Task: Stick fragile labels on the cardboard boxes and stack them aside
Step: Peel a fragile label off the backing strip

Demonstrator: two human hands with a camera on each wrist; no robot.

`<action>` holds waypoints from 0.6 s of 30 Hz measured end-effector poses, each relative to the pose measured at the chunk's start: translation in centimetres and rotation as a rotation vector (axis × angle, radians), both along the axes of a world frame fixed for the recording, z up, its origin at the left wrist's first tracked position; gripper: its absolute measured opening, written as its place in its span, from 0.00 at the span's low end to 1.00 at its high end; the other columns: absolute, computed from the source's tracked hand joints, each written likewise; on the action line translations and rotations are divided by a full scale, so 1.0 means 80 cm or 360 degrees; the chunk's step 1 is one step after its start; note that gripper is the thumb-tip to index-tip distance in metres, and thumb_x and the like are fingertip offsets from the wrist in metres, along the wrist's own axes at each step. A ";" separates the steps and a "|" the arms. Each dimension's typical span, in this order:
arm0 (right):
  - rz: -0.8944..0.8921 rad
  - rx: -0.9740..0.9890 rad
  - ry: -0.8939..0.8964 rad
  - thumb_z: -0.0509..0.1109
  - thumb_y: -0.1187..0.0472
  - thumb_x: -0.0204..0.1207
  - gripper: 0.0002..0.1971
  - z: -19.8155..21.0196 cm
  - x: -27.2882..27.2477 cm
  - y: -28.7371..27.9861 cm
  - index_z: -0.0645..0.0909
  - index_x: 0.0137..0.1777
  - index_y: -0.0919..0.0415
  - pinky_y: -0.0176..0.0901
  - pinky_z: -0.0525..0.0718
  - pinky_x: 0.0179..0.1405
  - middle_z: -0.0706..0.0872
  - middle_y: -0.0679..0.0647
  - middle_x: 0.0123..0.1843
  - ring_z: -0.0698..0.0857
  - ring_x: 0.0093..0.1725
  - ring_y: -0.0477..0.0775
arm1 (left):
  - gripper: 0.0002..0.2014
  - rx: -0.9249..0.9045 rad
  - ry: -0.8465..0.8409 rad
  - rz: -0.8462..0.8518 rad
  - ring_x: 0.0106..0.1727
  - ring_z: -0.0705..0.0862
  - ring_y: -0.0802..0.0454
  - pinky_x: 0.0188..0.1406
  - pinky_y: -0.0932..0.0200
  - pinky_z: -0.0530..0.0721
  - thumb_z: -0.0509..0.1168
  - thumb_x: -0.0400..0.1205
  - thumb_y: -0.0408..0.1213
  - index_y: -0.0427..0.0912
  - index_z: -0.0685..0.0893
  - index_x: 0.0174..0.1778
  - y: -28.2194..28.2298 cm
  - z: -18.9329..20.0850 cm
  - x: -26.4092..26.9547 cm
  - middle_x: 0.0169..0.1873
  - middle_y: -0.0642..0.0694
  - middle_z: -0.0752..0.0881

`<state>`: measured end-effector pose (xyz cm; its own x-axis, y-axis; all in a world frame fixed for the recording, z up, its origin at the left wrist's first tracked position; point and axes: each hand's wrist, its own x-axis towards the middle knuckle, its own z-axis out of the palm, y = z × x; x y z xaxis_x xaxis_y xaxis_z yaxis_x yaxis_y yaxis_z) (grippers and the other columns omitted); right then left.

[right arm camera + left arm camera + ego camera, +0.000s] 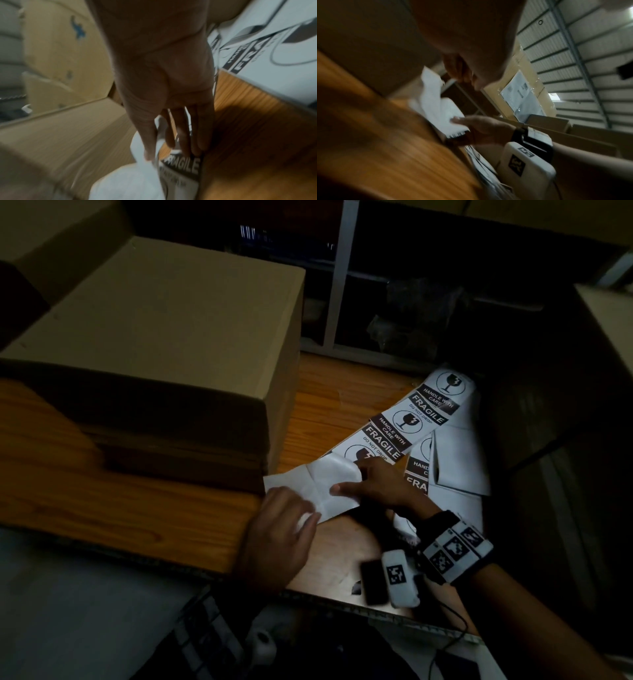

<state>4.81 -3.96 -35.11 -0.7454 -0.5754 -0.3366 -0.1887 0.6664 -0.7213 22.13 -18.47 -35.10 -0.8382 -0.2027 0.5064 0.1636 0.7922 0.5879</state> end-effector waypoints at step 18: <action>0.0244 0.0211 0.0053 0.74 0.23 0.54 0.36 0.022 -0.009 -0.017 0.83 0.53 0.51 0.40 0.78 0.40 0.85 0.47 0.50 0.84 0.46 0.46 | 0.25 -0.0224 -0.0685 0.0017 0.61 0.78 0.49 0.62 0.53 0.81 0.66 0.80 0.34 0.37 0.74 0.75 0.002 -0.062 -0.034 0.65 0.45 0.78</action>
